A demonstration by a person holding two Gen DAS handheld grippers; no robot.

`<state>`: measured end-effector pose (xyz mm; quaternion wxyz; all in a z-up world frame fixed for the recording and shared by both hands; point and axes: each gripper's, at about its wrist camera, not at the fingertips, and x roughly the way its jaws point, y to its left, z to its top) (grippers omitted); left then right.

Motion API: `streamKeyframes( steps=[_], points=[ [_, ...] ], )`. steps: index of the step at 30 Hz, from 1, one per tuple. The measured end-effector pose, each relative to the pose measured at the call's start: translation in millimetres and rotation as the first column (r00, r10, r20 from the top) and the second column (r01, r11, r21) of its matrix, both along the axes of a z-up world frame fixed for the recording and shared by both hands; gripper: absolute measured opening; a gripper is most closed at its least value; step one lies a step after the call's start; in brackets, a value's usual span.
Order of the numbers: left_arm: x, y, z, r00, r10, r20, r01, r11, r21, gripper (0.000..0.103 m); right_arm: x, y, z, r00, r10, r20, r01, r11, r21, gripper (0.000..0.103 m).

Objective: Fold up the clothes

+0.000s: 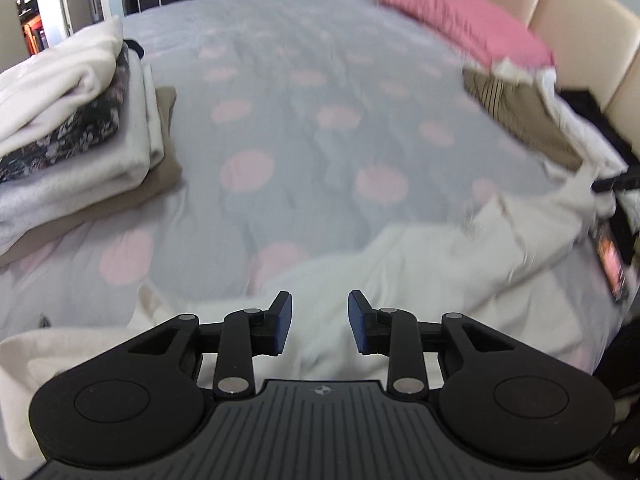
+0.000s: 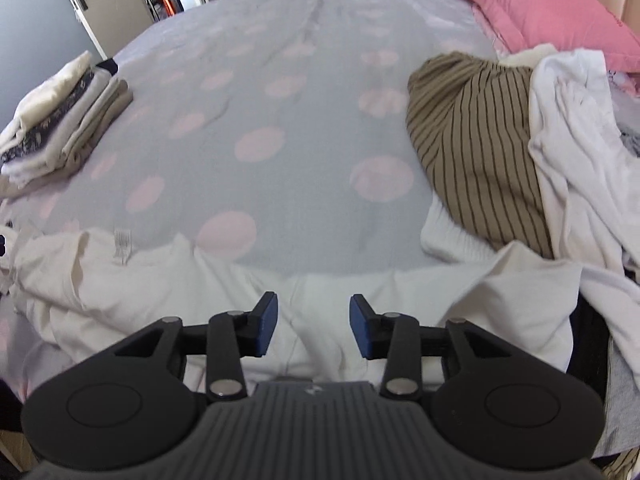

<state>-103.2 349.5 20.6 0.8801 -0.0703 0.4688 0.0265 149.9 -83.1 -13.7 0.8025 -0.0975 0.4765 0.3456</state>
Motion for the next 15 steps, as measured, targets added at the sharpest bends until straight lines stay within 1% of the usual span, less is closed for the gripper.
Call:
streamKeyframes(
  steps=[2,6,9,10,12,15],
  points=[
    [9.0,-2.4,-0.9,1.0,-0.004,0.022,0.004,1.0,-0.007,0.029,0.5,5.2,-2.3,1.0,0.01,0.003,-0.009,1.0,-0.012,0.043],
    [27.9,-12.0,-13.3,0.999,-0.037,0.024,0.037,0.999,0.004,0.029,2.1,15.0,-8.9,0.999,0.033,0.003,-0.033,0.999,-0.041,0.043],
    [40.5,-22.1,-24.1,0.996,-0.086,0.022,0.086,0.996,-0.022,0.029,3.2,22.5,-13.9,0.999,0.051,0.002,-0.05,0.997,-0.063,0.043],
    [44.1,-26.3,-28.1,0.994,-0.104,0.014,0.104,0.994,-0.029,0.029,3.6,24.9,-15.6,0.998,0.057,0.002,-0.056,0.996,-0.07,0.043],
    [49.9,-36.2,-37.3,0.99,-0.14,-0.026,0.139,0.99,-0.02,0.029,3.8,26.8,-17.5,0.997,0.073,0.0,-0.073,0.995,-0.062,0.043],
    [50.4,-48.4,-49.0,0.978,-0.192,-0.084,0.196,0.98,0.032,0.029,3.8,28.8,-19.9,0.995,0.099,-0.003,-0.099,0.994,-0.043,0.044]
  ],
)
